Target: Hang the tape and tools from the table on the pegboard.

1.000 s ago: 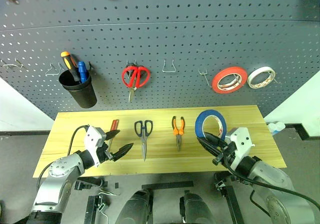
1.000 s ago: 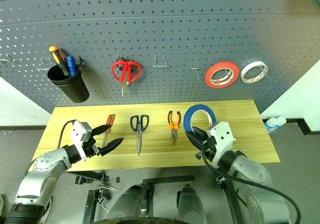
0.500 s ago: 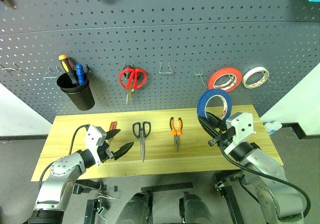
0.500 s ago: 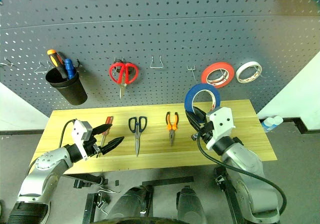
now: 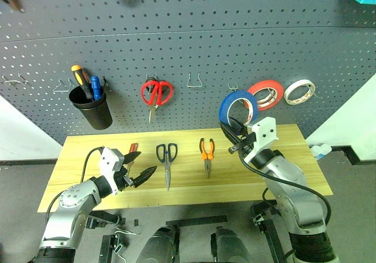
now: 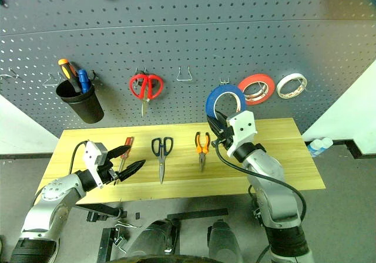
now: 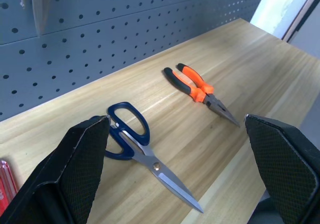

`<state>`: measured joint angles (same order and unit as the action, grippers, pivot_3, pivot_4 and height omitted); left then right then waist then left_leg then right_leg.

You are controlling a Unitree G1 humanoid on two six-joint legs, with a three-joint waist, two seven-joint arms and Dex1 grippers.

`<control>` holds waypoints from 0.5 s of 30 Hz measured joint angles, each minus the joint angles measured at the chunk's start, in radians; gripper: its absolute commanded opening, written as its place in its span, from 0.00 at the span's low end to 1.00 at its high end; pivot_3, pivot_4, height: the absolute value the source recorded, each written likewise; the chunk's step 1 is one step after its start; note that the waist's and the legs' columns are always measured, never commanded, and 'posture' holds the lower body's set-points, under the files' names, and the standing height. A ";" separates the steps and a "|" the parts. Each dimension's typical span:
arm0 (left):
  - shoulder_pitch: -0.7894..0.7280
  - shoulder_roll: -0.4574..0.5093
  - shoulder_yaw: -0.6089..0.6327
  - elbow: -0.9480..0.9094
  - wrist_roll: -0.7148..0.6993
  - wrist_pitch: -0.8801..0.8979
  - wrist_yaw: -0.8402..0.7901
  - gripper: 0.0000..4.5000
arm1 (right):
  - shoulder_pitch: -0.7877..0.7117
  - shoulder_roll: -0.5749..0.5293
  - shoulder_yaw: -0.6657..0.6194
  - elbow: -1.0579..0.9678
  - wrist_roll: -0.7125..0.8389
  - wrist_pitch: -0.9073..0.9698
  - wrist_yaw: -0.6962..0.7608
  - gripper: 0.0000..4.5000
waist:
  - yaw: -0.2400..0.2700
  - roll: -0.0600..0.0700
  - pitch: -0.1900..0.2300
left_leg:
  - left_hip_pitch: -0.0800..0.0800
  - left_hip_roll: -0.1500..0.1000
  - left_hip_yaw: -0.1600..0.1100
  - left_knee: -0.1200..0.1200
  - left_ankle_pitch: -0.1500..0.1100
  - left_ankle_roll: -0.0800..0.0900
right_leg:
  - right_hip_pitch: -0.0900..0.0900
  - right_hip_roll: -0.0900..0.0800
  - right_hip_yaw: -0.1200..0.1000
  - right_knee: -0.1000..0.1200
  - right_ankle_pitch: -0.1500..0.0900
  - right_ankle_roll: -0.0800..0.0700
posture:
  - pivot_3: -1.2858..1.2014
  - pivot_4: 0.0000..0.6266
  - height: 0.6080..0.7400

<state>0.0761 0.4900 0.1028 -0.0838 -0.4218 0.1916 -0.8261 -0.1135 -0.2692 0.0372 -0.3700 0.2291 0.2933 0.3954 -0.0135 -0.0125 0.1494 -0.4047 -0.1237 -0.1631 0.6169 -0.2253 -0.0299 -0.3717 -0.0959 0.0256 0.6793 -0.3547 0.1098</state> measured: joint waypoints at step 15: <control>0.022 0.001 0.038 -0.054 -0.048 0.001 -0.010 1.00 | -0.134 0.017 0.003 0.213 -0.039 -0.107 0.013 0.15 | 0.000 0.000 0.000 | 0.001 0.000 0.000 0.000 0.001 0.001 | 0.000 0.000 0.000 0.003 0.001 -0.001 | 0.53 0.19 1.00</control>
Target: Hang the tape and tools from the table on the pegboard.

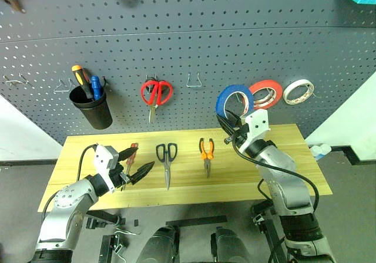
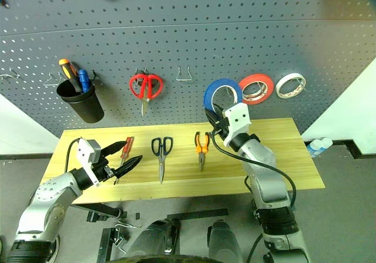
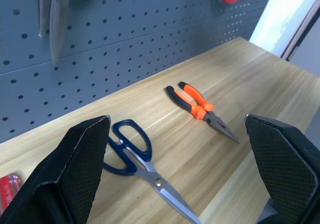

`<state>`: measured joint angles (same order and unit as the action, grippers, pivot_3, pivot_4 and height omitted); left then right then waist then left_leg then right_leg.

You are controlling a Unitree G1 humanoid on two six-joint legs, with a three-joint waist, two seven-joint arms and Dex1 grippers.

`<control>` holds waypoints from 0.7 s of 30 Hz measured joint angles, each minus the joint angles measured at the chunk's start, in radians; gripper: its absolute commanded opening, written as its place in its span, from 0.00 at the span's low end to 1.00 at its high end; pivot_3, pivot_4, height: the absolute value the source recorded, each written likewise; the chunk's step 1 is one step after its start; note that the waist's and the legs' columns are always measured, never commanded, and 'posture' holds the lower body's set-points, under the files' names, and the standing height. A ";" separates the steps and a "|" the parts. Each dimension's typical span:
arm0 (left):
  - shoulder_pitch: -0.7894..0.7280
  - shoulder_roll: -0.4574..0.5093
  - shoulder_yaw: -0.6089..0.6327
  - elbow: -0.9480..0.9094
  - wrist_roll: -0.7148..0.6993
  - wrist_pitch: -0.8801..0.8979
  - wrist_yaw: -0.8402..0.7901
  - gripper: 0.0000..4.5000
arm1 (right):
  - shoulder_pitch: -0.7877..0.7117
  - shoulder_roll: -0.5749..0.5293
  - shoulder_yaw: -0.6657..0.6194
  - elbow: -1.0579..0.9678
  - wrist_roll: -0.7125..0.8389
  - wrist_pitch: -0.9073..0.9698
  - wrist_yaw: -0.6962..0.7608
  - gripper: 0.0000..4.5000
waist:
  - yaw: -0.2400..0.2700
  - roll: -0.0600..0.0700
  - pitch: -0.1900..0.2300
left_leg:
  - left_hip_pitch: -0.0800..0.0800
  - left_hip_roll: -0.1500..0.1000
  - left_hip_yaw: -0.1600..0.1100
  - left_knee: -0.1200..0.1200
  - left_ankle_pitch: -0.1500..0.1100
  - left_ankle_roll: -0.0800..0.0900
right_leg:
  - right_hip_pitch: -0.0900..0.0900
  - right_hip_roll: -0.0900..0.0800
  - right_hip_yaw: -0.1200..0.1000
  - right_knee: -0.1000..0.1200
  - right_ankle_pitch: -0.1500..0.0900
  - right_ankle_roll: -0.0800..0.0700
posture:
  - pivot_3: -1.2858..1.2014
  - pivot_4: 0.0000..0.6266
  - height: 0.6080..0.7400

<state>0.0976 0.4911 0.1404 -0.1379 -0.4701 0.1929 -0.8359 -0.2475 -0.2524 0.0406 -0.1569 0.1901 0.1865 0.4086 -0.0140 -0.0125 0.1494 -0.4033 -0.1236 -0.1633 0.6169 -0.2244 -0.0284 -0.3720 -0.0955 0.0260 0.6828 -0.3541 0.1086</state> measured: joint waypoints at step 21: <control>0.064 0.091 0.093 -0.167 -0.198 0.061 -0.148 1.00 | -0.089 0.007 0.006 0.215 -0.023 -0.093 0.023 0.15 | 0.002 0.000 0.000 | 0.000 0.000 0.000 0.000 0.000 0.000 | 0.000 0.000 0.001 0.000 0.000 0.000 | 0.54 0.18 1.00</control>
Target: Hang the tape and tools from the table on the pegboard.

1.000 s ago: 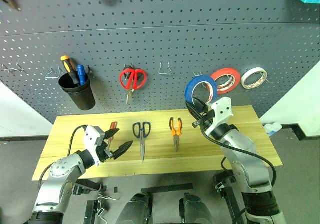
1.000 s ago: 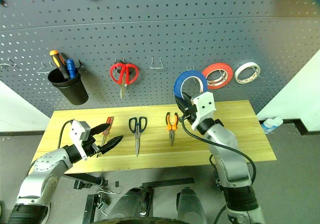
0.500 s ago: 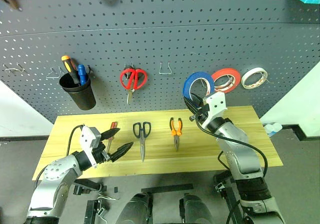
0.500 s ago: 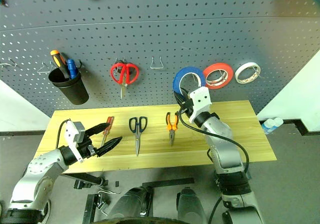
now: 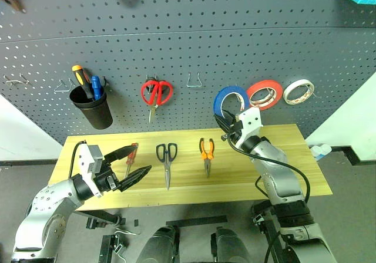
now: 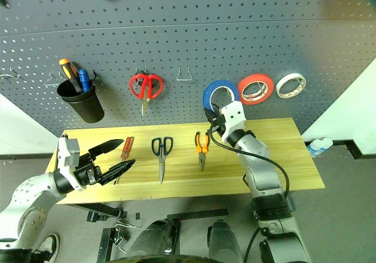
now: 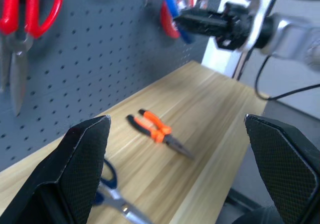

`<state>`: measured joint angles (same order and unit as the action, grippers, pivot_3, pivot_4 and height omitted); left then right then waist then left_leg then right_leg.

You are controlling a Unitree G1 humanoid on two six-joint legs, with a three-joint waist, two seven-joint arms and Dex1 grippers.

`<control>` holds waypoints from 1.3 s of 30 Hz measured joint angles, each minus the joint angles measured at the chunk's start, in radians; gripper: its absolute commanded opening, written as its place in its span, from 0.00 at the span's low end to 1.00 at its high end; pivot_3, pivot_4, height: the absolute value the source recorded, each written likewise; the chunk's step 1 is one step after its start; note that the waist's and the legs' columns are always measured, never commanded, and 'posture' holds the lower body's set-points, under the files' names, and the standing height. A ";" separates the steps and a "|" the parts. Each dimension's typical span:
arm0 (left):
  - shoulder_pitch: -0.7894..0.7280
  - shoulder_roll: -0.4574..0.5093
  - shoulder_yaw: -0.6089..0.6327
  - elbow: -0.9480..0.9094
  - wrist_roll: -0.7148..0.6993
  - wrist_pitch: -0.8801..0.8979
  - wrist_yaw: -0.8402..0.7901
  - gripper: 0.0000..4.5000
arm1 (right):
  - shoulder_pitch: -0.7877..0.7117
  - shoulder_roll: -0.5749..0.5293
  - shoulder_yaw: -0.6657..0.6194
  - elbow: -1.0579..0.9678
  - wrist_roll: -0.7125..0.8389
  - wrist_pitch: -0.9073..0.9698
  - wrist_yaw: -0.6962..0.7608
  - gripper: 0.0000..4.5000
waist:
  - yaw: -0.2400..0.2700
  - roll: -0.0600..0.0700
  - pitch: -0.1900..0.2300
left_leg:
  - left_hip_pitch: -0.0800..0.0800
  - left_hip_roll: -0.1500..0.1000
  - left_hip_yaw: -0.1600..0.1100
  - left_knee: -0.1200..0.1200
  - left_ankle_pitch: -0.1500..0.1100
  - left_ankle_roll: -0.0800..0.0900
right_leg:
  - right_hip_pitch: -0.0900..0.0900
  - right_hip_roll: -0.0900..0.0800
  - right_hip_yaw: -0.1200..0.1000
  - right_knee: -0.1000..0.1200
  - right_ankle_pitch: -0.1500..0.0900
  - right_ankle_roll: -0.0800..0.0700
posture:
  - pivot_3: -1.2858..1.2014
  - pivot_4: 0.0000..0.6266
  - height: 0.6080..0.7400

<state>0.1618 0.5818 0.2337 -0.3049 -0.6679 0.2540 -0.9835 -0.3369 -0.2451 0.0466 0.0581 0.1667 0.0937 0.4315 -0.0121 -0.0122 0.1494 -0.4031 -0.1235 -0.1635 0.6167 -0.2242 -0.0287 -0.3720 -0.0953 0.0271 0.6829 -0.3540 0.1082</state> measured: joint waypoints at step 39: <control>0.019 0.024 0.077 -0.060 -0.084 0.047 0.011 1.00 | -0.172 0.028 -0.025 0.324 -0.044 -0.125 -0.041 0.88 | 0.000 0.000 0.000 | 0.001 0.000 0.000 -0.001 0.000 0.000 | 0.000 0.000 0.001 0.000 0.000 0.000 | 0.55 0.19 1.00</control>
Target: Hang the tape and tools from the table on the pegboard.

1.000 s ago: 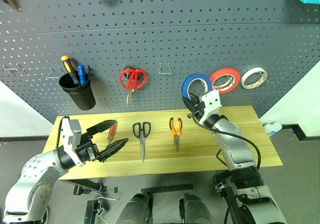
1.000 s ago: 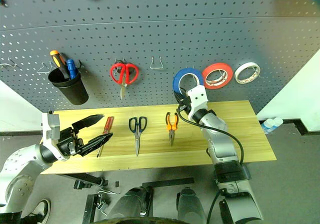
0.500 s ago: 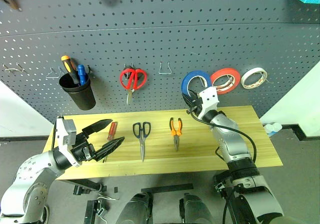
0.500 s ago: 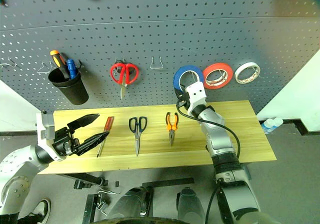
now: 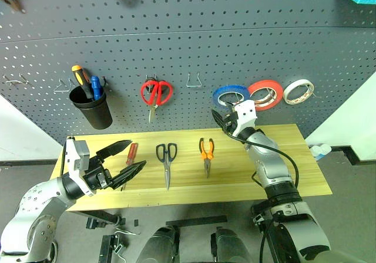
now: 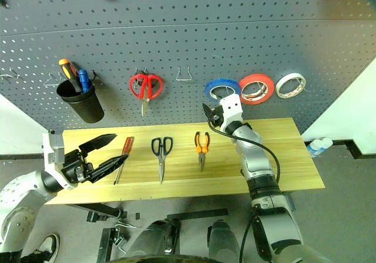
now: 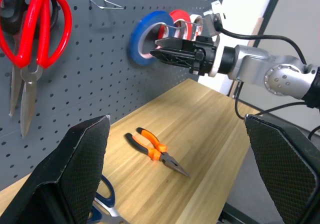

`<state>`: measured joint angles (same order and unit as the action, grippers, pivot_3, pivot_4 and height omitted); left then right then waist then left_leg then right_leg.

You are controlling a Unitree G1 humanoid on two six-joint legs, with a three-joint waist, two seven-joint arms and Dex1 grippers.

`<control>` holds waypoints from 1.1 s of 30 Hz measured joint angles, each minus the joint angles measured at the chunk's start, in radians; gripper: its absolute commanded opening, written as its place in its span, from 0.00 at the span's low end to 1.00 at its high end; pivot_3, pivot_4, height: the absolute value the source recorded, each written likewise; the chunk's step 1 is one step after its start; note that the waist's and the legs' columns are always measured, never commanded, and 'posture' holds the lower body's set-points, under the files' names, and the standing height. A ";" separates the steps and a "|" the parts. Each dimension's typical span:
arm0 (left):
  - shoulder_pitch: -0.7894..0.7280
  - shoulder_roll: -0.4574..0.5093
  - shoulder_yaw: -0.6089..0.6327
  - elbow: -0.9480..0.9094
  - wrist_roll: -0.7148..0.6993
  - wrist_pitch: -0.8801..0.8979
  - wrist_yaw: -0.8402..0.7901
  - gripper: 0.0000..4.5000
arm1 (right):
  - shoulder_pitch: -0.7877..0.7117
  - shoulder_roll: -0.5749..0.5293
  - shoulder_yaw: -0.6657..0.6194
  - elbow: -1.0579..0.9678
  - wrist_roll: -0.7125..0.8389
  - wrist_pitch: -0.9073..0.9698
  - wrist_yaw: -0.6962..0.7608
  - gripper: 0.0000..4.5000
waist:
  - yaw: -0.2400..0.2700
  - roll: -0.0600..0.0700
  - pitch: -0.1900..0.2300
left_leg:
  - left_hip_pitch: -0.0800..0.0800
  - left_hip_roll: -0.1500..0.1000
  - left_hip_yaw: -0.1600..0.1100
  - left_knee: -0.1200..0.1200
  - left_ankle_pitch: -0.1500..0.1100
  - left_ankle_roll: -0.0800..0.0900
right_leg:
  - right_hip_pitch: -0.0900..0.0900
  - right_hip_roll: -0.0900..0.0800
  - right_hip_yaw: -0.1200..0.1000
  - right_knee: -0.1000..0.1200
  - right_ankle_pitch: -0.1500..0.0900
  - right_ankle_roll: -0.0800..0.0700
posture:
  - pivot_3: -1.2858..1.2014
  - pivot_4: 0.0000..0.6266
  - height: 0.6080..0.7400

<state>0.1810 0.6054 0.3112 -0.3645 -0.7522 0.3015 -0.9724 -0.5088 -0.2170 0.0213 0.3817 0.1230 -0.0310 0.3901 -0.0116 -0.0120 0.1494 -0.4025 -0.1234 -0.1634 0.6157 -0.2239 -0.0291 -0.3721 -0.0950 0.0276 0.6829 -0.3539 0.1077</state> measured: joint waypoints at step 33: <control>0.125 0.018 -0.017 0.017 0.095 -0.008 -0.045 1.00 | 0.263 -0.024 0.176 -0.480 0.033 0.594 0.062 0.99 | 0.025 0.000 0.000 | -0.001 0.000 0.000 -0.002 0.000 0.001 | -0.001 -0.001 0.000 -0.003 0.000 -0.001 | 0.55 0.21 1.00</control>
<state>0.3062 0.6235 0.2939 -0.3470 -0.6575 0.2938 -1.0172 -0.2461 -0.2406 0.1972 -0.0978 0.1562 0.5632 0.4519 0.0137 -0.0116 0.1498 -0.4038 -0.1231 -0.1634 0.6137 -0.2244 -0.0284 -0.3731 -0.0959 0.0276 0.6800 -0.3542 0.1066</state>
